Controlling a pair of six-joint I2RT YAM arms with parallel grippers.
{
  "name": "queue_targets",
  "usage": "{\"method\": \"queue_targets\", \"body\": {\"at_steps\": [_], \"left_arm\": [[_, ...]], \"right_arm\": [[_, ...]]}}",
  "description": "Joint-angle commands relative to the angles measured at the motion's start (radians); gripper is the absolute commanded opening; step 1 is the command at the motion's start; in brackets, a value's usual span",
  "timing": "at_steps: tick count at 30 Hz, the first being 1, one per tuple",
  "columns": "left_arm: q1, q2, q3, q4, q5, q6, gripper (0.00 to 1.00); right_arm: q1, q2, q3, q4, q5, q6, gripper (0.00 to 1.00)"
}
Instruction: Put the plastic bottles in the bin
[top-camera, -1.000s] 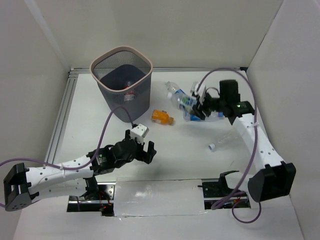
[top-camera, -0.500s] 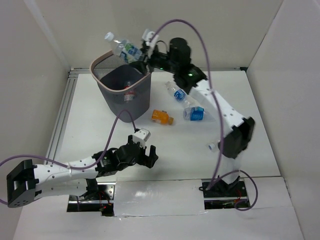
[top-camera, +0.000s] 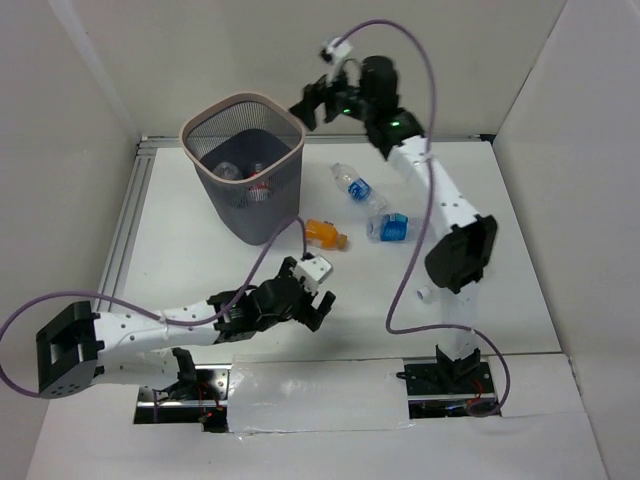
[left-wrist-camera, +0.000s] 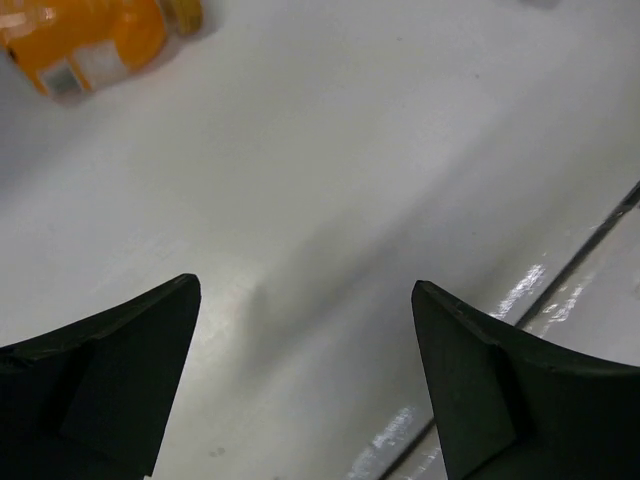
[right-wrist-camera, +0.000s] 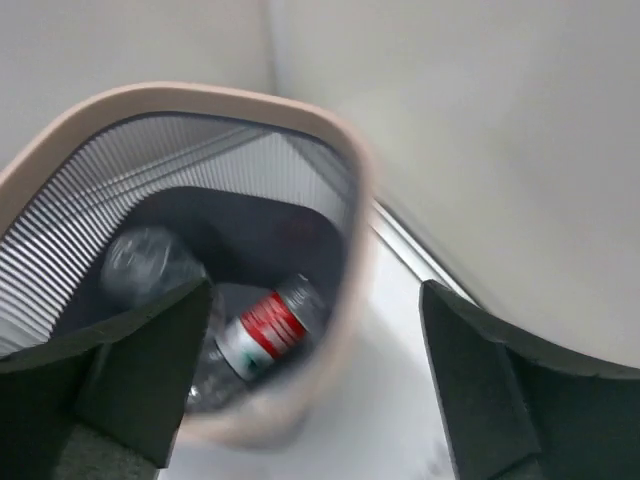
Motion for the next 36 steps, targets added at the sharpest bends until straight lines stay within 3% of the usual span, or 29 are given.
{"method": "queue_targets", "body": {"at_steps": [1, 4, 5, 6, 7, 8, 9, 11, 12, 14, 16, 19, 20, 25, 30, 36], "left_arm": [[0.003, 0.069, 0.089, 0.072, 0.056, 0.351, 0.98], [0.035, 0.112, 0.121, 0.039, 0.073, 0.386, 0.97], [0.058, 0.112, 0.121, 0.025, 0.082, 0.342, 0.97], [0.067, 0.096, 0.121, 0.015, 0.102, 0.311, 0.95], [0.067, 0.076, 0.109, 0.006, 0.114, 0.278, 0.94], [0.078, 0.05, 0.073, 0.006, 0.115, 0.204, 0.94], [0.078, -0.054, 0.027, 0.006, 0.124, 0.132, 0.93], [0.078, -0.091, -0.024, 0.006, 0.124, 0.066, 0.91], [0.078, -0.13, -0.05, 0.006, 0.139, 0.035, 0.86], [0.078, -0.228, -0.11, -0.011, 0.127, -0.055, 0.74], [0.078, -0.283, -0.136, -0.066, 0.107, -0.109, 0.63], [0.078, -0.378, -0.17, -0.168, 0.07, -0.192, 0.7], [0.078, -0.423, -0.17, -0.192, 0.055, -0.232, 0.8], [0.078, -0.535, -0.213, -0.284, 0.018, -0.321, 0.87], [0.078, -0.582, -0.224, -0.307, 0.007, -0.344, 0.88], [0.069, -0.518, -0.204, -0.318, -0.004, -0.323, 0.88]], "right_arm": [[-0.179, -0.238, -0.092, -0.038, -0.088, -0.019, 0.88], [-0.273, -0.384, -0.325, -0.211, -0.264, -0.219, 0.59], [-0.288, -0.44, -0.379, -0.294, -0.29, -0.465, 0.55], [-0.301, -0.473, -0.512, -0.43, -0.3, -0.592, 0.52], [-0.301, -0.505, -0.597, -0.459, -0.271, -0.687, 0.51], [-0.281, -0.577, -0.684, -0.459, -0.246, -0.813, 0.4], [-0.258, -0.637, -0.92, -0.368, -0.19, -0.852, 0.2], [-0.232, -0.669, -0.979, -0.33, -0.189, -0.852, 0.17], [-0.215, -0.669, -1.051, -0.3, -0.189, -0.852, 0.23], [-0.166, -0.628, -1.065, -0.252, -0.189, -0.813, 0.56], [-0.138, -0.573, -1.042, -0.252, -0.189, -0.799, 0.76], [-0.118, -0.463, -1.003, -0.217, -0.189, -0.751, 0.98], [-0.109, -0.439, -0.993, -0.198, -0.189, -0.739, 1.0], [-0.074, -0.304, -0.931, -0.169, -0.16, -0.739, 1.0], [-0.042, -0.191, -0.866, -0.149, -0.16, -0.717, 1.0], [-0.031, -0.094, -0.797, -0.117, -0.16, -0.708, 1.0]]}}
